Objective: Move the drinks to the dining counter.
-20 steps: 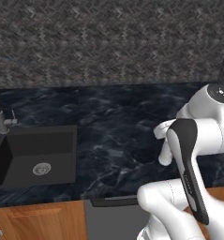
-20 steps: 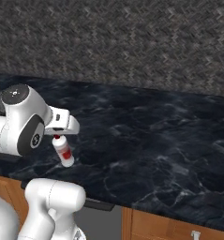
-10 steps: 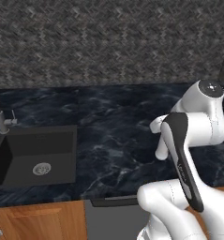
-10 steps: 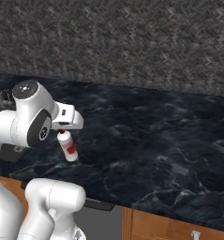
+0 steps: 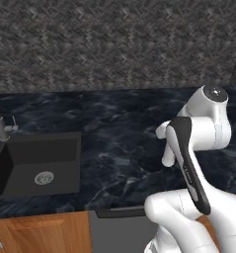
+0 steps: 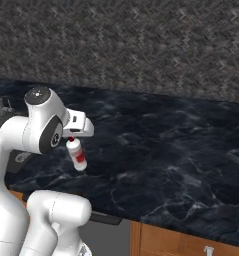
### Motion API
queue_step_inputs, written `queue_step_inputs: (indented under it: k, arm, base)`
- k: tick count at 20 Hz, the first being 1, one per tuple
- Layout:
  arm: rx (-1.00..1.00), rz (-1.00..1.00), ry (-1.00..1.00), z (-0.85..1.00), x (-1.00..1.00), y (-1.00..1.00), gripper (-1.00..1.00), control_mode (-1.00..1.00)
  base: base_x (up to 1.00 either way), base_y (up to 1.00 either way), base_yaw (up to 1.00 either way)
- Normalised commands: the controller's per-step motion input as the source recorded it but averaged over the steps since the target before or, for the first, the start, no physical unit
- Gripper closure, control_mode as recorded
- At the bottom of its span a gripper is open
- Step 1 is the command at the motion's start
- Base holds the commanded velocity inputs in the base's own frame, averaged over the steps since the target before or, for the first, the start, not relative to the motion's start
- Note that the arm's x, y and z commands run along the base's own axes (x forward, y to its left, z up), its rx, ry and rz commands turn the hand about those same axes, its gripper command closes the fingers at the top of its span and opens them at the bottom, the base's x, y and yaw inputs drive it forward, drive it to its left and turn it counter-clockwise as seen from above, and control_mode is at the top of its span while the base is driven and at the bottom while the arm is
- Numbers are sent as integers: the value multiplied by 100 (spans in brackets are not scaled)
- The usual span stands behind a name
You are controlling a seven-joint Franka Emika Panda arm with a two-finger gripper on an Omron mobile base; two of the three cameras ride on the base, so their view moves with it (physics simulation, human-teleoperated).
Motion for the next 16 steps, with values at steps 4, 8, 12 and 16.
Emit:
queue_step_inputs:
  k: [4, 8, 12, 16]
  arm:
    - [0, 1, 0, -27, 19, -3, 100, -100]
    - [0, 1, 0, -28, 20, -1, 100, -100]
    - [0, 0, 0, -31, 22, 0, 100, -100]
    - [0, 0, 0, -32, 22, 0, 100, -100]
  base:
    - [0, 0, 0]
    - [0, 0, 0]
    - [0, 0, 0]
    - [0, 0, 0]
